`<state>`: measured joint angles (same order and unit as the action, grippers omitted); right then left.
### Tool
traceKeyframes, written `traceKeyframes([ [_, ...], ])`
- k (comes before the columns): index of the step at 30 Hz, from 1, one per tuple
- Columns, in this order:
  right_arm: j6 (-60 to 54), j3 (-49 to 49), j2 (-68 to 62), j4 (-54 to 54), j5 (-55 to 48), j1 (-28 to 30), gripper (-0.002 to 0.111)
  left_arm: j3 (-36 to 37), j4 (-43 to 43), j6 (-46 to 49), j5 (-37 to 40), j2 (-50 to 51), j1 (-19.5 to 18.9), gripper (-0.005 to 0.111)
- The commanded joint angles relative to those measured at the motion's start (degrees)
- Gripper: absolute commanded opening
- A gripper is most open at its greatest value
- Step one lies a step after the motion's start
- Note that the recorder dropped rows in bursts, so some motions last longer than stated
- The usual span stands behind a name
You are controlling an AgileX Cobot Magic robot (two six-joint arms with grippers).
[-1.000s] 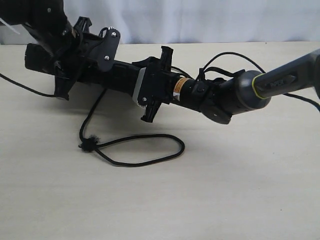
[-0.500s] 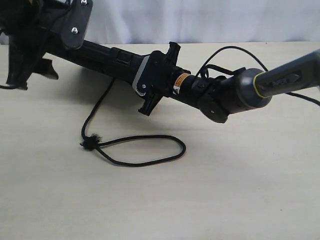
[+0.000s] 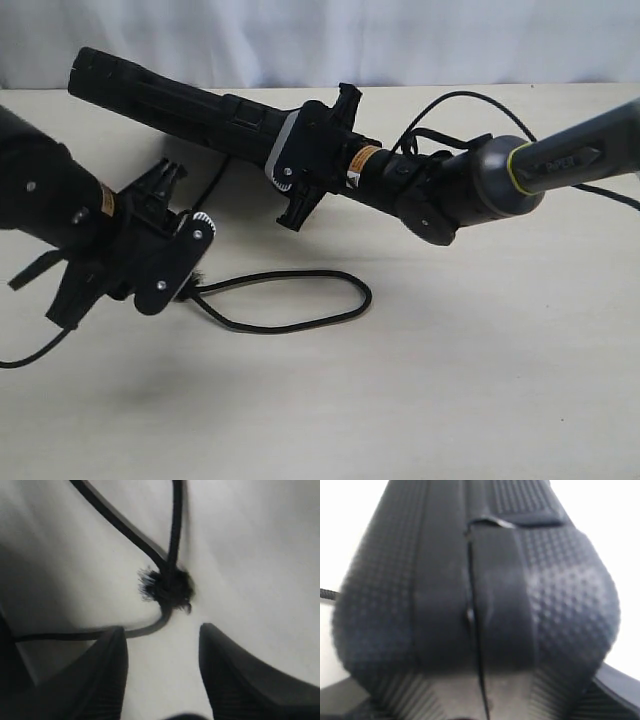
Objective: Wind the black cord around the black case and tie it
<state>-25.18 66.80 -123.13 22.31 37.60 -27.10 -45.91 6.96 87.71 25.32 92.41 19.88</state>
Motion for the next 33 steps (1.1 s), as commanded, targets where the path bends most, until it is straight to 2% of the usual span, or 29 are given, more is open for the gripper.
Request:
traceKeyframes([
  [1, 1.0, -0.1, 0.8, -2.3, -0.2, 0.5, 0.004, 2.9, -0.7, 0.9, -9.9, 4.3, 0.2, 0.045],
  [10, 1.0, -0.1, 0.8, -2.3, -0.6, 0.5, 0.004, 2.9, -0.7, 0.9, -17.3, 11.9, 0.2, 0.044],
  [18, 1.0, -0.1, 0.8, -2.3, -2.1, 0.5, 0.004, 2.9, -0.6, 0.8, -18.5, 15.4, 0.1, 0.044],
  [21, 1.3, -0.1, 0.8, -2.3, -2.6, 0.5, 0.004, 2.8, -0.6, -1.1, -17.7, 15.6, 0.1, 0.031],
  [24, 3.8, -0.1, 0.8, -2.3, -2.8, 0.5, 0.004, 0.3, -0.6, -5.4, -11.3, 15.6, 0.1, 0.002],
  [30, 5.5, -0.1, 0.8, -4.8, -3.1, 0.5, 0.004, -6.8, 0.0, -16.3, 6.6, 11.9, -0.7, 0.000],
  [32, 5.5, -0.1, 1.1, -9.1, -3.1, 0.5, 0.004, -7.0, -0.2, -17.8, 9.5, 9.4, -2.1, 0.000],
  [33, 5.4, -0.1, 1.7, -13.8, -3.6, 0.5, 0.004, -7.0, -0.9, -18.1, 12.3, 7.3, -4.0, 0.000],
])
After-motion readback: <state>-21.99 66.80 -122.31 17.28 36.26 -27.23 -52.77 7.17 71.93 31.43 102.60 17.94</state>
